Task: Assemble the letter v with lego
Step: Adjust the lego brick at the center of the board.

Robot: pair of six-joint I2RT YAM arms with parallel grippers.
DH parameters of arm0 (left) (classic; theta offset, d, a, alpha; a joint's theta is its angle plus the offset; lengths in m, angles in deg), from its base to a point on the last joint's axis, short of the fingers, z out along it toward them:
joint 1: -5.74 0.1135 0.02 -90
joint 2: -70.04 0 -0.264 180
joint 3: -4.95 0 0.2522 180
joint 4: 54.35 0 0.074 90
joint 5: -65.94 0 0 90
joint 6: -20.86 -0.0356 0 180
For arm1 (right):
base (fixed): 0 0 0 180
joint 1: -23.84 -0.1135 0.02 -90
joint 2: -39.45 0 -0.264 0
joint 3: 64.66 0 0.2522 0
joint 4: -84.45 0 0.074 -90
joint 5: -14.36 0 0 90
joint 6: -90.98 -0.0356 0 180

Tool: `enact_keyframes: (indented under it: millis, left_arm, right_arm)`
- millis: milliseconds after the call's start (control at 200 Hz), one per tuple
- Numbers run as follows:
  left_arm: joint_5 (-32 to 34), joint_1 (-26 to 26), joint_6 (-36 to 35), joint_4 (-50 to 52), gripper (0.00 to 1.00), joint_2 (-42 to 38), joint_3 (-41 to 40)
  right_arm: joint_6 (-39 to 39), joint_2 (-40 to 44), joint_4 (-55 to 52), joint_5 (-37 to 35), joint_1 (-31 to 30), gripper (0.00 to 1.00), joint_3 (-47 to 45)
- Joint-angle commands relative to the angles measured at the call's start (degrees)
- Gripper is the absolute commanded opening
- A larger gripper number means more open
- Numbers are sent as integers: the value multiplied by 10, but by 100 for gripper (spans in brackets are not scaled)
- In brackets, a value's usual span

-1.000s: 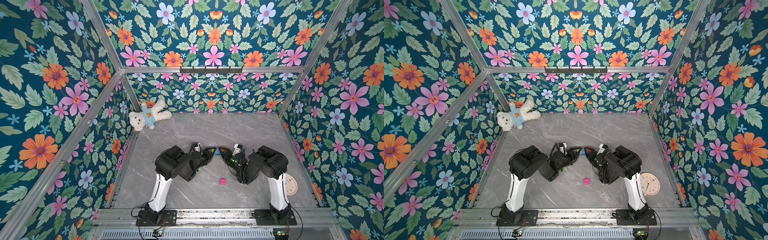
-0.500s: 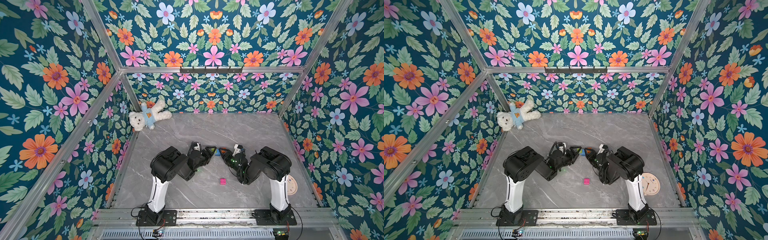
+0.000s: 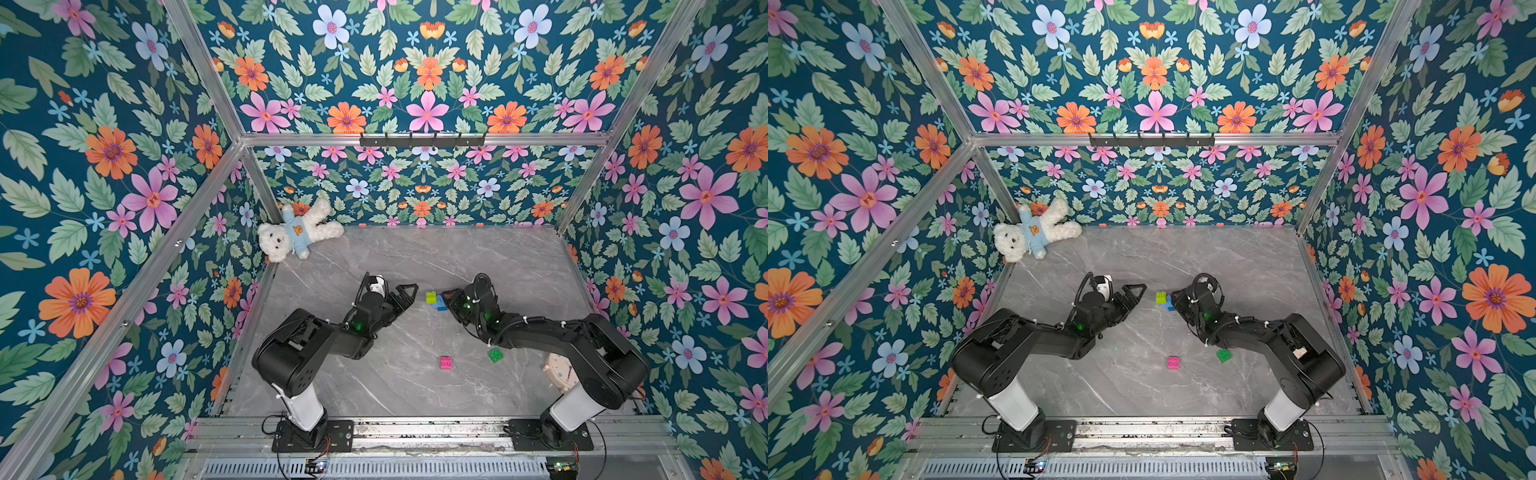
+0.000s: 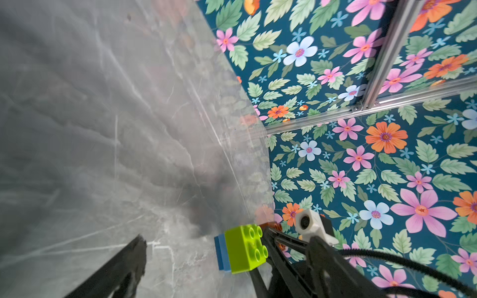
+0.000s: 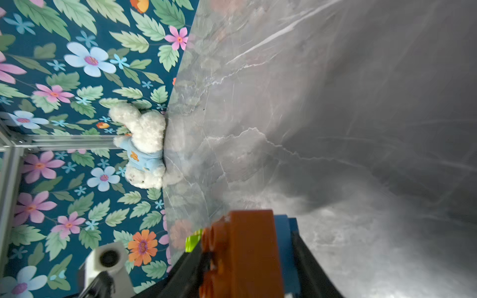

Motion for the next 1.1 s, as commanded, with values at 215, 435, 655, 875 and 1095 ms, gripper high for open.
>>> enact_keyframes:
  millis: [215,435,655,875,1095]
  left_arm:
    - [81,6,-207,216,99,-141,9]
    - [106,15,-256,265,99,-198,-3]
    - [91,21,-265,263,99,-203,-7]
    - [71,31,-269,266,99,-208,-10]
    - [66,39,-272,268,99,-214,-16]
  right_arm:
    - [187,-123,-400,241,45,24,208]
    - [221,-158,-511,266,53,25,272]
    - [250,-207,-626,261,54,37,349]
    - [251,-240,-629,256,55,50,377]
    - [236,-235,-616,237,55,59,381]
